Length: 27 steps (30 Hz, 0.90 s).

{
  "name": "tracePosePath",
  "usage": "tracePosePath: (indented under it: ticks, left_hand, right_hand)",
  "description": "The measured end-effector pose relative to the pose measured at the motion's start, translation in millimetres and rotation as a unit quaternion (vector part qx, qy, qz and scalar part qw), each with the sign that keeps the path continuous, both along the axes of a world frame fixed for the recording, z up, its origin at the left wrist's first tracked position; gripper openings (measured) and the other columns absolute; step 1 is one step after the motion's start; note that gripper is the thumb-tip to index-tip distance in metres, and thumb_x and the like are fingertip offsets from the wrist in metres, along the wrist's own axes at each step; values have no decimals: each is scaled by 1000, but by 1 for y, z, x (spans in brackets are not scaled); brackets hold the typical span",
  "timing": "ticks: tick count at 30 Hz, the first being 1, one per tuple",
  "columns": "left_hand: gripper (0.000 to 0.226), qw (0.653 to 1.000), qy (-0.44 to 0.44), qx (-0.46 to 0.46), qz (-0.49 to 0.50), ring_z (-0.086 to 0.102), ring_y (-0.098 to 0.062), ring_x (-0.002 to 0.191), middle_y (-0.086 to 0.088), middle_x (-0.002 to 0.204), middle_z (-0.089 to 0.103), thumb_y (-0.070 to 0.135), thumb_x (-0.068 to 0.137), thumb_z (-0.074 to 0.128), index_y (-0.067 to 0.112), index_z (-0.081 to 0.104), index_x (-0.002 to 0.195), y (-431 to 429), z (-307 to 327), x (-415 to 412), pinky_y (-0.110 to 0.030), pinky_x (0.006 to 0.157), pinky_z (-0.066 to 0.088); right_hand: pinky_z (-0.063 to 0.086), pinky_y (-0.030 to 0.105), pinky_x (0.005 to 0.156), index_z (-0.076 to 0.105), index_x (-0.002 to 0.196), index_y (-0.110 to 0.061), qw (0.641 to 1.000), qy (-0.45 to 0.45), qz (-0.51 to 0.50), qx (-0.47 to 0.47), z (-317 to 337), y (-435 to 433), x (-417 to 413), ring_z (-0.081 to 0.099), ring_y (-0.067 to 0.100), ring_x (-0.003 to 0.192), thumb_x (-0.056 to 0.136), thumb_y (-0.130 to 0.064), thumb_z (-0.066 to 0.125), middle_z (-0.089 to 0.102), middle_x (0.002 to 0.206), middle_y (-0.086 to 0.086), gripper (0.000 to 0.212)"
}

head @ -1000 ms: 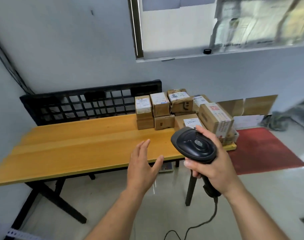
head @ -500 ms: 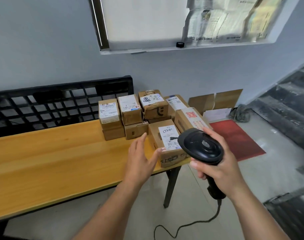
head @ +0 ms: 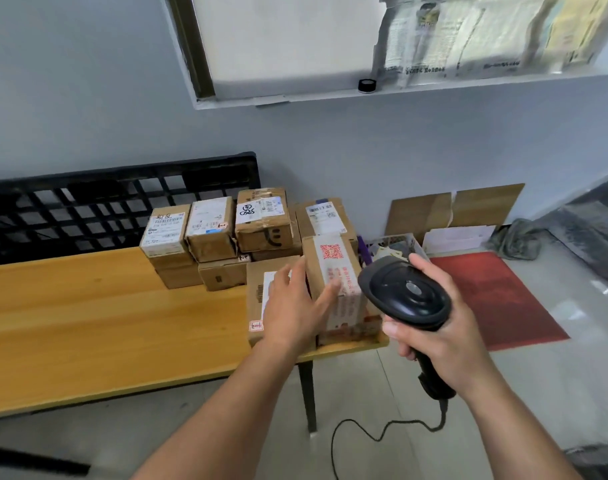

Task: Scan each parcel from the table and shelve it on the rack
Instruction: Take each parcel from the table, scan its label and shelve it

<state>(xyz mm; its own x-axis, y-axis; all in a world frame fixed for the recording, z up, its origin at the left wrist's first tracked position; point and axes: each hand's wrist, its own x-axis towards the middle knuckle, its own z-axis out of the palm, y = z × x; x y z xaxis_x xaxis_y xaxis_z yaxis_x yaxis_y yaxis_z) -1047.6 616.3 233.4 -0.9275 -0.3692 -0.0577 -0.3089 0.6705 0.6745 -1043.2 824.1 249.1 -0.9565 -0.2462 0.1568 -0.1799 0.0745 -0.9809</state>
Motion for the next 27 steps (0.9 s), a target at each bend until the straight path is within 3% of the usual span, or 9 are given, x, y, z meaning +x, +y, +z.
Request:
tracePosePath:
  ticks: [6,10,13,18,20,22,24,27]
  left_hand:
    - [95,986,-144,-71,35,24,-34,144,-8,156,22,84,74,45,35,14,150,38,-15,-41,-55,107,38]
    - [101,974,-180,-125,58,30,-36,139,-10,149,32,86,70,47,32,14,148,46,-11,-53,-54,107,38]
    - [97,973,-183,-115,78,37,-34,133,-11,143,37,79,73,54,31,17,148,45,-8,-59,-51,102,44]
    - [99,977,-180,23,110,57,-29,113,-14,135,41,62,69,67,41,11,148,27,0,-53,-41,88,55]
    - [97,972,-154,133,116,64,-23,96,-11,126,52,53,67,71,41,14,145,16,3,-43,-35,75,58]
    - [80,956,-107,246,120,65,-17,84,-8,114,59,32,76,74,36,23,138,3,5,-28,-25,59,54]
    - [74,939,-54,316,121,66,-16,82,-8,111,61,11,81,71,37,25,134,-10,9,-12,-21,55,52]
    - [94,924,21,362,118,70,-22,91,-12,121,60,-1,80,69,42,19,146,-36,10,8,-23,59,55]
  right_hand:
    - [52,35,50,50,132,-50,999,-24,30,-3,-11,41,-30,61,28,51,69,3,83,66,97,12,89]
    - [51,36,50,48,135,-50,998,-39,46,-18,-16,50,-40,61,27,51,67,-9,87,65,93,10,88]
    - [50,35,49,49,133,-52,997,-44,58,-34,-16,53,-45,59,25,50,64,-13,85,66,84,2,87]
    - [51,36,48,50,129,-56,997,-31,63,-21,-13,52,-50,60,28,49,71,1,84,69,85,-1,89]
    - [52,38,49,49,131,-54,997,-30,66,-24,-11,47,-50,61,30,50,71,1,84,70,90,0,88]
    - [52,37,49,49,131,-55,997,-26,69,-31,-8,40,-47,61,32,50,70,0,84,71,91,1,89]
    - [51,37,48,49,131,-54,996,-23,77,-40,-4,30,-42,60,33,50,70,0,84,71,89,2,88]
    - [52,41,49,47,134,-49,993,-27,105,-49,5,8,-33,60,32,51,68,-5,85,72,96,4,88]
